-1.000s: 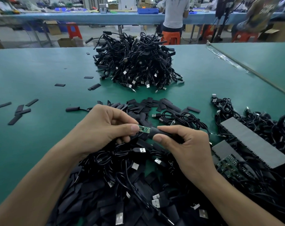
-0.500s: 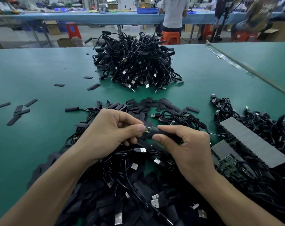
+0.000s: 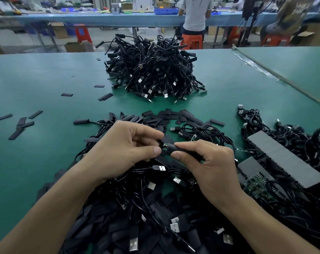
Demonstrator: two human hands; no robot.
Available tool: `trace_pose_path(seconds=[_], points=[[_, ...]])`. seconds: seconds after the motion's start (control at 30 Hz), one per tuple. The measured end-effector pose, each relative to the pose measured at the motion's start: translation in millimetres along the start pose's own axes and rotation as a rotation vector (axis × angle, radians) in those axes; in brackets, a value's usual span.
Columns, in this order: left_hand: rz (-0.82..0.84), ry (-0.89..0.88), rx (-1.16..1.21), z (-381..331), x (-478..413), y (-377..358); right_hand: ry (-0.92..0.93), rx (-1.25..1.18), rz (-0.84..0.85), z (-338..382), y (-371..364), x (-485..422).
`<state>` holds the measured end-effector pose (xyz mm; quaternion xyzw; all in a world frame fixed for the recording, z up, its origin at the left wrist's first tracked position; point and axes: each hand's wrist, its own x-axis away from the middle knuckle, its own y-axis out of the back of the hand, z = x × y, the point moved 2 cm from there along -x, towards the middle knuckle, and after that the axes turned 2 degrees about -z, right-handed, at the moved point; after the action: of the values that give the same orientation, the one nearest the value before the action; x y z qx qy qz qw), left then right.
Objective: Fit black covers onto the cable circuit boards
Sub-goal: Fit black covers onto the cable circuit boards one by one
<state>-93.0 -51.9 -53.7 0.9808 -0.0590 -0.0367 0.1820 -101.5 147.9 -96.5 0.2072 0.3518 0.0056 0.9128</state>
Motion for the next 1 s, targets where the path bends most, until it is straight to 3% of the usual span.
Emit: trace_pose_path(seconds=[0.17,0.6,1.0], points=[[-0.012,-0.097,-0.133,-2.6,1.1,1.2,0.037,0.033,-0.010,0.2,0.1,-0.2],[0.014,-0.126,-0.283,-1.5,2.8,-3.6,0.069,0.096,0.086,-1.3,1.1,-0.8],[0.002,-0.075,-0.189,-0.1,0.9,-2.6,0.095,0.099,0.090,0.0,0.5,0.2]])
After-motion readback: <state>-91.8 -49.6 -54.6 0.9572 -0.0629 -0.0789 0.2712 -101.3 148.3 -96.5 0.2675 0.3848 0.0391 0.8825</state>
